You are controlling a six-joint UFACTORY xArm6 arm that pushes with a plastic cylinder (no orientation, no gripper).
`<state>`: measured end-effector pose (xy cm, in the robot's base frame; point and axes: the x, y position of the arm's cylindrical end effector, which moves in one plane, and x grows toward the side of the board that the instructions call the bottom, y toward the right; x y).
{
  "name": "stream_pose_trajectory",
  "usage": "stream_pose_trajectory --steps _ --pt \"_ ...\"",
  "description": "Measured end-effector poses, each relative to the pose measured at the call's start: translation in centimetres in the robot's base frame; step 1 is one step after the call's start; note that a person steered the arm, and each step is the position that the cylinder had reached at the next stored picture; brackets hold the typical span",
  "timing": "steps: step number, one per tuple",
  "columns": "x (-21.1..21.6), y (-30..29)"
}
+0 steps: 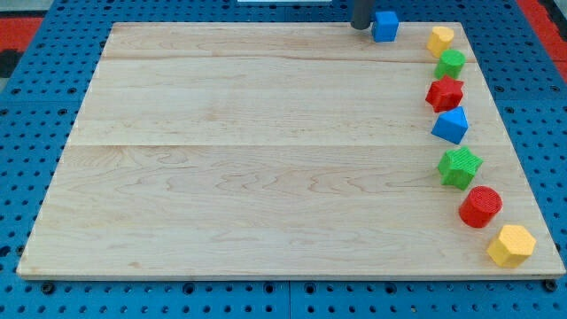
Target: Move the blue cube above the yellow heart
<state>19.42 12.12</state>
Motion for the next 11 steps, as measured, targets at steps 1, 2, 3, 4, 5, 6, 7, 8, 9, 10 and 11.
stream_pose_trajectory --steps 1,2,3,4,5,6,7,8,9,10,11 --pt "0.0 0.7" --pt "0.0 3.8" --pt "0.0 5.0" --pt "0.7 2.4" --pt "1.4 3.0" --pt "1.4 4.5" --pt "1.4 4.9" --pt "1.4 6.0" --pt "1.4 6.5" --pt "1.4 7.3" --pt "1.4 8.7"
